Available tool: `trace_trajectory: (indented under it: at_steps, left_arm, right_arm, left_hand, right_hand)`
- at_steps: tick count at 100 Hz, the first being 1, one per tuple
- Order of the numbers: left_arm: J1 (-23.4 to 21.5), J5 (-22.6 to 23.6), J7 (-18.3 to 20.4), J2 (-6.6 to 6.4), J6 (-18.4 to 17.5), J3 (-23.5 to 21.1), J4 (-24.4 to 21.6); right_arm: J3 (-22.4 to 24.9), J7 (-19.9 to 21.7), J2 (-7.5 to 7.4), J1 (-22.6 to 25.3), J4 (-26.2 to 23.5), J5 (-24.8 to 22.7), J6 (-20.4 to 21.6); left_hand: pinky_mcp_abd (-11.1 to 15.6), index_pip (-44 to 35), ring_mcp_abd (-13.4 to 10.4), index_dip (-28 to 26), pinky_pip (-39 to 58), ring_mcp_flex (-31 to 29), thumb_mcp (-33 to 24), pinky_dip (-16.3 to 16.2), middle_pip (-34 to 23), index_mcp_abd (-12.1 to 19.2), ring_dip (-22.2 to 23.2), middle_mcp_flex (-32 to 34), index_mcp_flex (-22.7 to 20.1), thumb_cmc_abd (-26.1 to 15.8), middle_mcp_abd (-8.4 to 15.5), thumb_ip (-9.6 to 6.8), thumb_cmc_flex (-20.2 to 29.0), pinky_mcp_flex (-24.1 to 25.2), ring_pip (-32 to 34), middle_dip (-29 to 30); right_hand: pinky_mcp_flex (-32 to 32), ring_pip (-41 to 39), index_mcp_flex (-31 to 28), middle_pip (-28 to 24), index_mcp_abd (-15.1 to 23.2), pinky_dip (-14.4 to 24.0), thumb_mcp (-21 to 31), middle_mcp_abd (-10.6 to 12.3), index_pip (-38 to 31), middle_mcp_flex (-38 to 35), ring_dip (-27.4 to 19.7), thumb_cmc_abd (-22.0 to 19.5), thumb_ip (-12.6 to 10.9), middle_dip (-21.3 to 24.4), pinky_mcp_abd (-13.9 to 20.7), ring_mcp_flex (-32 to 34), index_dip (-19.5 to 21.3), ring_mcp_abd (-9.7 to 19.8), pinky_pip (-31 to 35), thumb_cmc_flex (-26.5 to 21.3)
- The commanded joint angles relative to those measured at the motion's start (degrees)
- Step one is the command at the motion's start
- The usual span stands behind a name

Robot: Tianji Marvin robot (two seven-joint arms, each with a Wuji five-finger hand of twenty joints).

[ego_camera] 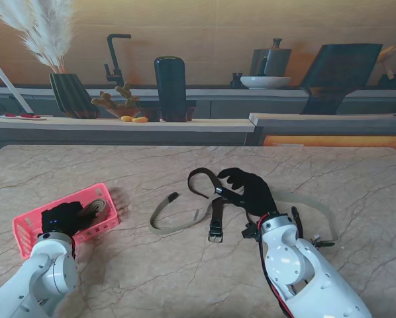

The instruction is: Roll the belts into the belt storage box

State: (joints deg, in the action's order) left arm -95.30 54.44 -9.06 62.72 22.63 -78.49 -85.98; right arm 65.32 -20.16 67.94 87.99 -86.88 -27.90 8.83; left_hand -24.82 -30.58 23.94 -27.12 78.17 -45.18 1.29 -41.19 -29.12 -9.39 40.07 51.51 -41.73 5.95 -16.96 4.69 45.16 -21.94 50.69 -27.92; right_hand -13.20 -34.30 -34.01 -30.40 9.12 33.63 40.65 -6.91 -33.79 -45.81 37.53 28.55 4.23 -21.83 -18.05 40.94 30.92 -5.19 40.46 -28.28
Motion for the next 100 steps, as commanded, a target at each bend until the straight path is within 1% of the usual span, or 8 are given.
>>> trace_trajectory:
  at_steps: [1, 14, 22, 40, 48, 67, 80, 100]
  left_arm:
    - [-0.7, -0.62, 0.07, 0.42, 0.41, 0.0, -0.38]
    - [-0.47, -1.05, 0.07, 0.49, 0.83, 0.38, -0.14]
    - [-0.43, -0.9, 0.62, 0.39, 1.1, 0.58, -0.23]
    - [-1.25, 0.54, 2.4, -0.01, 0.61, 0.15, -1.5]
    - [-2.02, 0.65, 2.44, 0.03, 0.46, -0.35, -2.54]
    - [-3.55, 1.47, 1.97, 0.07, -0.5, -1.54, -4.33]
    - [-3.66, 1.52, -1.01, 0.43, -0.87, -1.64, -4.06]
    - [-4.02, 1.03, -2.41, 0.7, -1.24, -2.05, -4.22]
  right_arm:
    - [-0.09, -0.15, 0.43, 0.18, -0.19, 0.04, 0.06]
    - [-0.07, -0.16, 0.43, 0.2, -0.18, 0.08, 0.08]
    - [-0.05, -0.16, 0.44, 0.22, -0.2, 0.12, 0.05]
    - [-0.05, -0.28, 0.49, 0.2, -0.17, 0.23, -0.01]
    - [-0.06, -0.3, 0.5, 0.2, -0.19, 0.28, -0.06]
    - [-0.04, -0.42, 0.53, 0.19, -0.1, 0.3, 0.06]
    - [0.0, -0.51, 0.55, 0.27, -0.14, 0.32, 0.05]
    - [0.06, -0.64, 0.59, 0.29, -0.14, 0.38, 0.05]
  left_hand:
    - [-1.89, 2.11, 2.46, 0.93, -0.91, 1.8, 0.13, -1.18, 1.62, 0.88, -0.96, -1.54, -1.83, -3.66, -1.8, -1.48, 3.13, 1.77, -1.18, 0.75]
    - [-1.19, 3.3, 1.87, 1.6, -3.38, 4.16, -0.41, -0.31, 3.01, 0.11, -1.73, -3.24, -1.06, -4.46, -1.29, -1.67, 8.68, 3.92, -3.64, 1.29]
    - [-0.4, 3.55, 0.35, 0.87, -5.76, 6.57, 0.02, 0.87, 3.99, 0.84, -2.68, -5.05, 0.38, -1.12, -0.11, -1.34, 11.98, 5.83, -6.54, 1.63]
    - [1.32, 5.54, -2.53, 1.0, -10.49, 12.0, -0.1, 3.77, 5.87, 1.35, -4.75, -9.11, 6.11, 2.73, 1.49, -2.34, 7.88, 9.73, -13.72, 1.7]
    - [1.59, 7.14, -2.98, 1.49, -11.9, 14.29, -0.03, 4.65, 6.97, 1.61, -5.41, -10.53, 9.13, 3.7, 1.76, -2.39, 6.01, 11.72, -16.18, 1.79]
    - [2.3, 9.67, -3.98, 2.36, -15.35, 17.19, -0.19, 6.73, 9.35, 2.56, -6.49, -12.63, 12.11, 4.57, 2.24, -2.51, 4.0, 14.66, -20.11, 2.19]
    - [2.2, 9.29, -3.68, 2.25, -15.29, 16.13, -0.94, 6.79, 8.96, 2.5, -6.17, -11.6, 11.04, 4.58, 2.15, -2.72, 5.53, 14.23, -19.72, 1.89]
    - [1.87, 2.79, -1.67, -1.05, -10.66, 9.56, -0.99, 5.11, 5.01, 1.7, -3.7, -4.91, 3.72, 3.73, 1.57, -2.69, 7.9, 10.3, -13.61, 0.18]
  right_hand:
    - [0.52, 0.11, -0.55, 0.3, 1.15, 1.05, -1.26, -0.09, -0.42, 0.56, -0.01, -2.2, -1.97, 0.29, 1.35, -1.25, 0.0, 1.01, -1.2, -0.91]
    - [0.62, 0.14, -0.47, 0.35, 1.2, 1.05, -1.53, -0.13, -0.59, 0.62, -0.02, -2.47, -1.97, 0.32, 1.4, -1.34, -0.24, 0.97, -1.24, -0.81]
    - [0.64, 0.13, -0.46, 0.33, 1.19, 1.06, -1.73, -0.07, -0.68, 0.6, -0.01, -2.68, -1.98, 0.31, 1.41, -1.34, -0.38, 0.94, -1.25, -0.75]
    - [0.7, 0.12, -0.38, 0.36, 1.23, 1.08, -2.42, -0.08, -0.91, 0.64, 0.01, -3.21, -1.98, 0.33, 1.45, -1.4, -0.72, 1.02, -1.29, -0.8]
    - [0.75, 0.09, -0.3, 0.35, 1.21, 1.1, -2.67, -0.17, -0.98, 0.66, 0.03, -3.37, -2.01, 0.33, 1.43, -1.43, -0.84, 1.07, -1.32, -0.83]
    - [0.72, 0.08, -0.23, 0.34, 1.14, 1.14, -3.06, -0.08, -1.15, 0.73, 0.05, -3.57, -2.13, 0.34, 1.47, -1.45, -1.05, 1.06, -1.34, -0.9]
    - [0.76, 0.06, -0.17, 0.33, 1.24, 1.16, -3.26, -0.11, -1.19, 0.77, 0.06, -3.7, -2.21, 0.34, 1.48, -1.5, -1.18, 1.01, -1.37, -0.91]
    - [0.76, 0.06, -0.13, 0.27, 1.3, 1.2, -3.63, -0.04, -1.32, 0.73, 0.06, -4.0, -2.21, 0.33, 1.57, -1.51, -1.31, 1.07, -1.4, -0.9]
